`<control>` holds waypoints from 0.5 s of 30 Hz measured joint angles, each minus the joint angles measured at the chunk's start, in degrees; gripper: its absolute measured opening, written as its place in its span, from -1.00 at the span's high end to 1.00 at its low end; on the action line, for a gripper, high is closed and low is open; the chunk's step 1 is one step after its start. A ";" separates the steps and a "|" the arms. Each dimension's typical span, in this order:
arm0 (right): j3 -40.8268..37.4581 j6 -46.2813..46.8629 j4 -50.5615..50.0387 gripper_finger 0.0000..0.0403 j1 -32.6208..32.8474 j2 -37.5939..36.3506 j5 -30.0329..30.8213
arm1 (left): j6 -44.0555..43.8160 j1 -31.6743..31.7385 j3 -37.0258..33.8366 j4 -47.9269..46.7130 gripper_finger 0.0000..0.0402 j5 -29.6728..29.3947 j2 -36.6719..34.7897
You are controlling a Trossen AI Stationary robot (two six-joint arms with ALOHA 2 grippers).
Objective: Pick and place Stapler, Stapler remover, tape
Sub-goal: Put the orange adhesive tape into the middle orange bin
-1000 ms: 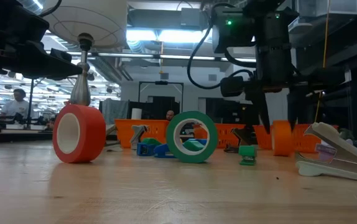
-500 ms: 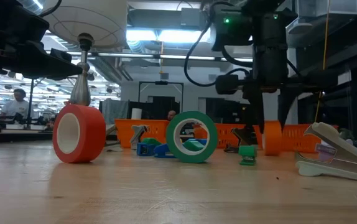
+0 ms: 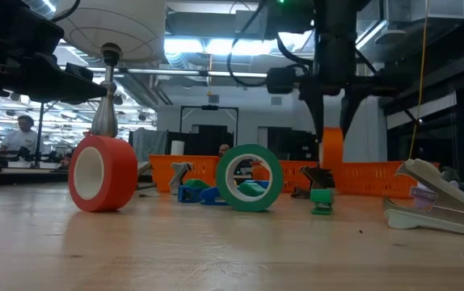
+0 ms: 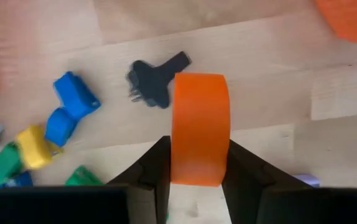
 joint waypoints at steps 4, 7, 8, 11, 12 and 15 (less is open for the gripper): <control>1.60 -1.03 -1.09 0.45 -0.17 -0.04 1.39 | 0.00 0.01 0.00 -0.01 0.61 0.00 0.00; 2.89 -1.21 -1.83 0.45 -0.17 -0.04 2.63 | 0.02 0.00 0.02 -0.02 0.61 0.00 0.00; 3.48 -1.21 -2.46 0.45 -0.17 -0.04 2.84 | 0.00 0.00 0.02 -0.02 0.61 0.00 0.00; 5.78 -1.33 -4.93 0.45 -0.17 -0.04 4.25 | 0.00 0.01 0.02 -0.01 0.62 0.00 0.00; 6.69 -1.64 -6.25 0.44 -0.17 -0.04 4.82 | 0.00 0.00 0.00 -0.01 0.61 0.01 0.00; 9.67 -5.32 -9.93 0.44 -0.17 -0.04 6.83 | 0.00 0.00 0.02 -0.02 0.61 0.00 0.00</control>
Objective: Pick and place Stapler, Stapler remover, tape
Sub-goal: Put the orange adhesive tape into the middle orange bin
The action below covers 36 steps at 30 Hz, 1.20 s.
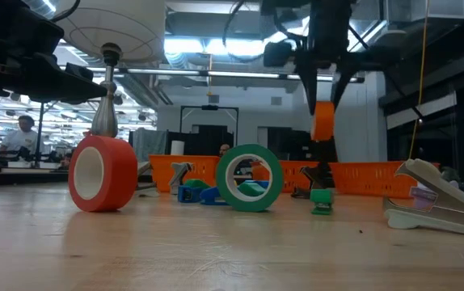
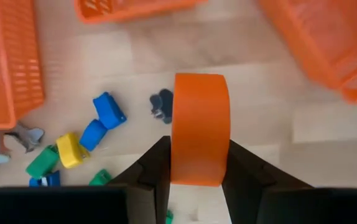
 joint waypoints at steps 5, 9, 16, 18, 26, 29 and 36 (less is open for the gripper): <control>4.53 -5.85 -5.38 0.44 0.00 0.00 5.20 | 0.00 0.00 0.00 0.00 0.61 0.02 0.00; 6.29 -12.13 -7.58 0.44 0.00 -0.01 9.76 | 0.00 0.00 0.00 0.00 0.61 0.02 0.00; 6.51 -27.91 -7.93 0.44 -0.45 0.00 14.51 | 0.00 0.00 -0.02 0.00 0.61 0.02 0.00; 6.51 -32.50 -7.90 0.44 -1.17 0.00 14.92 | 0.02 0.02 0.00 0.00 0.62 0.00 0.00; 6.51 -50.72 -6.68 0.44 -5.90 0.00 17.08 | 0.01 0.00 -0.01 0.02 0.61 0.00 0.00; 6.51 -62.45 -4.32 0.44 -7.97 0.00 16.35 | 0.00 0.00 -0.01 0.00 0.62 0.00 0.00; 6.51 -85.70 0.87 0.44 -13.23 0.00 8.93 | 0.00 0.00 -0.02 0.01 0.61 0.01 0.00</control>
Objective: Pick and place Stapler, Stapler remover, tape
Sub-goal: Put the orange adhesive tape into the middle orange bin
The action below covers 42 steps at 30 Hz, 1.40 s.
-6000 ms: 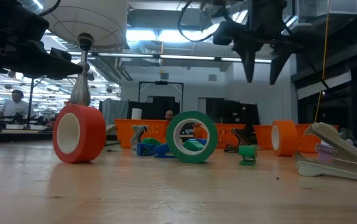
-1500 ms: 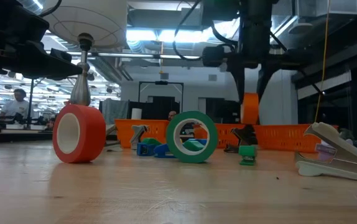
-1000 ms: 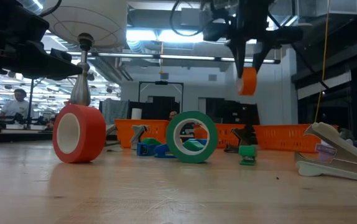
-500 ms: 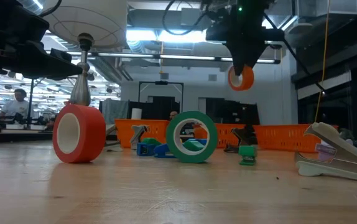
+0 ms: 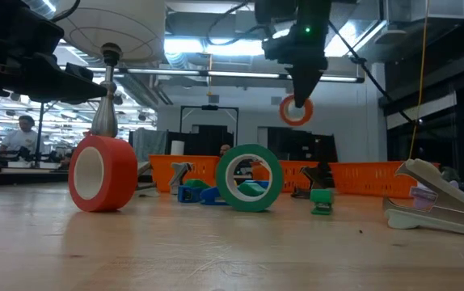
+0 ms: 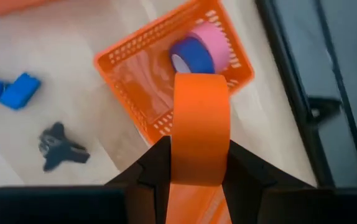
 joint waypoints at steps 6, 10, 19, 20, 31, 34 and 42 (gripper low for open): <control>-3.35 -27.67 4.77 0.43 -4.16 0.02 -13.58 | 0.01 0.01 0.02 -0.01 0.61 0.01 0.00; -6.13 -35.13 8.38 0.43 -6.27 0.02 -13.50 | 0.00 0.01 0.01 0.00 0.61 0.01 -0.01; -11.48 -41.97 18.10 0.42 -9.65 0.02 -15.04 | 0.00 0.02 0.02 -0.01 0.61 0.01 0.00; -12.00 -41.97 18.92 0.42 -9.88 0.02 -15.04 | 0.00 0.02 0.00 -0.01 0.61 0.01 0.00; -17.40 -43.81 25.68 0.42 -10.09 0.02 -14.81 | 0.01 0.02 0.01 -0.01 0.61 0.00 -0.01; -17.51 -44.66 25.73 0.42 -10.18 0.02 -14.92 | 0.00 0.00 0.01 0.00 0.61 0.00 -0.02; -17.51 -44.91 25.74 0.42 -10.50 0.02 -17.40 | 0.00 0.00 0.02 -0.01 0.61 -0.01 -0.01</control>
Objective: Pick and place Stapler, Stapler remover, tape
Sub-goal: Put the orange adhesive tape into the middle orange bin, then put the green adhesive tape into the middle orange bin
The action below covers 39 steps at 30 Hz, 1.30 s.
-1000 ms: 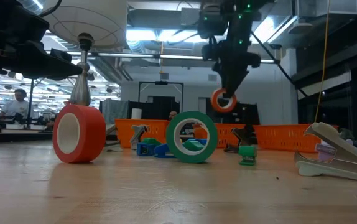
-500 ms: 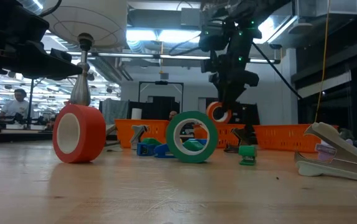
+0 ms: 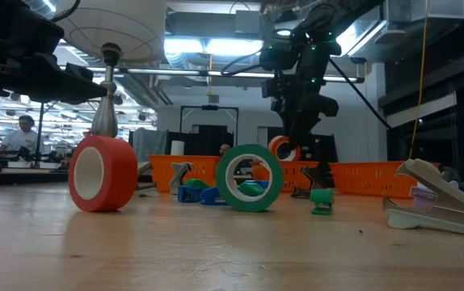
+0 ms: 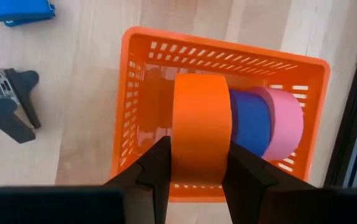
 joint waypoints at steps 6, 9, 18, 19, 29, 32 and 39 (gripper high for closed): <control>0.00 2.46 0.62 0.41 -0.71 0.00 -0.02 | 0.00 0.00 -0.02 0.00 0.61 0.00 0.01; 0.00 4.90 0.96 0.36 -1.64 0.08 -0.04 | 0.00 0.01 -0.02 0.01 0.61 0.01 0.00; 0.02 5.98 1.69 0.23 -2.48 1.87 -0.40 | 0.00 0.02 -0.02 0.00 0.62 0.02 0.01; 0.01 5.98 1.80 0.22 -2.48 2.14 -0.39 | 0.00 0.00 -0.02 0.00 0.62 0.02 -0.01; 0.02 5.98 2.25 0.22 -2.15 2.69 2.74 | 0.00 0.01 -0.01 0.02 0.62 0.03 -0.01; 0.12 5.98 1.97 0.22 -1.76 2.63 3.94 | 0.00 0.02 0.00 0.00 0.61 0.04 -0.01; 2.71 5.98 0.49 0.22 -1.00 2.54 6.05 | 0.02 0.00 -0.02 0.00 0.61 0.04 -0.01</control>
